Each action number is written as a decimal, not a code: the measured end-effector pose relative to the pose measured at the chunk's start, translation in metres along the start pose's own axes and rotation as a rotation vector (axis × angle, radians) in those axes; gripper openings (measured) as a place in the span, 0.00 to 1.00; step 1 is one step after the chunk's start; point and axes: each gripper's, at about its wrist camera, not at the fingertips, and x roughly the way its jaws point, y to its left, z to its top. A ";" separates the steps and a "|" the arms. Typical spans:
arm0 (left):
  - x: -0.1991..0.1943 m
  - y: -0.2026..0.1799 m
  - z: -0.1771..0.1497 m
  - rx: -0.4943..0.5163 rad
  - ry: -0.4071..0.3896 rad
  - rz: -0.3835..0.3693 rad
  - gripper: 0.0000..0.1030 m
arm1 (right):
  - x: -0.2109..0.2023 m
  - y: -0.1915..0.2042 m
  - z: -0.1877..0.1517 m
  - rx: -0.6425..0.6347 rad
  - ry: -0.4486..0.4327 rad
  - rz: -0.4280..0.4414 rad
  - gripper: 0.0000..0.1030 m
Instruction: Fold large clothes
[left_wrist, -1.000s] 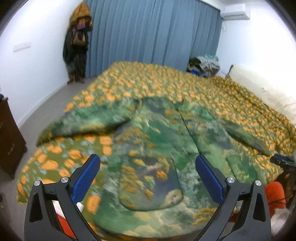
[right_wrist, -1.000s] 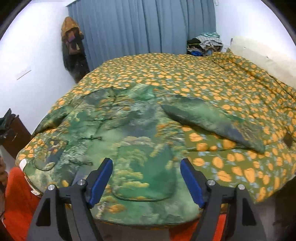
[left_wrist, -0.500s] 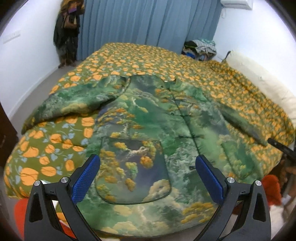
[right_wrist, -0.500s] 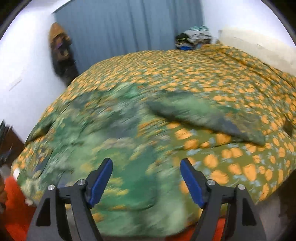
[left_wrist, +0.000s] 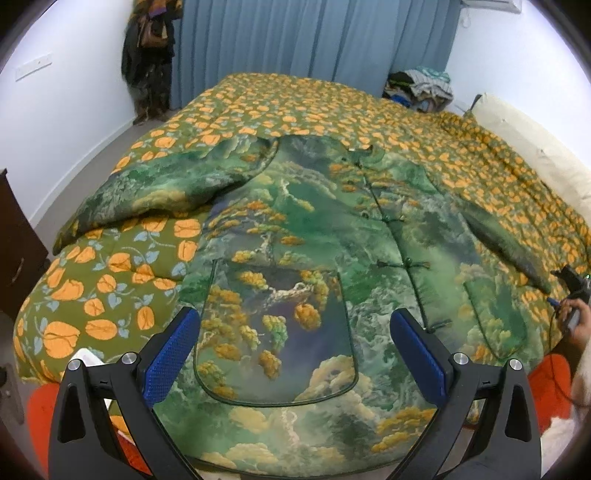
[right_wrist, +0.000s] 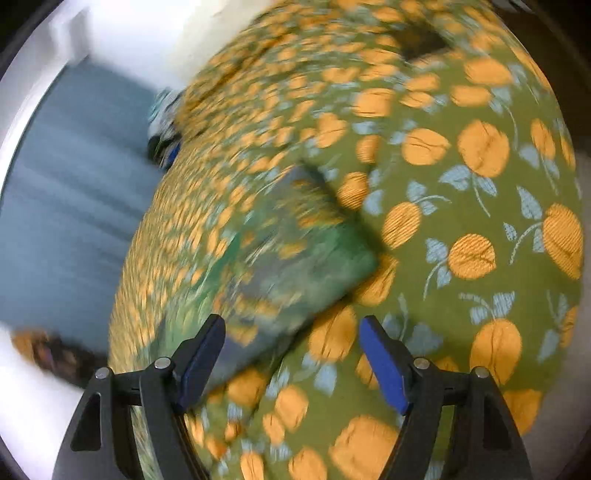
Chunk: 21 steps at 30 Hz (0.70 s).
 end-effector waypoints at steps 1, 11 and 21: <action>0.002 0.000 -0.001 -0.002 0.006 0.003 0.99 | 0.006 -0.003 0.003 0.025 -0.006 -0.002 0.74; 0.008 -0.002 -0.009 0.016 0.027 0.035 0.99 | 0.007 0.051 -0.002 -0.153 -0.096 0.039 0.10; 0.014 -0.007 -0.006 0.015 0.017 -0.028 0.99 | -0.103 0.259 -0.202 -1.007 -0.064 0.343 0.10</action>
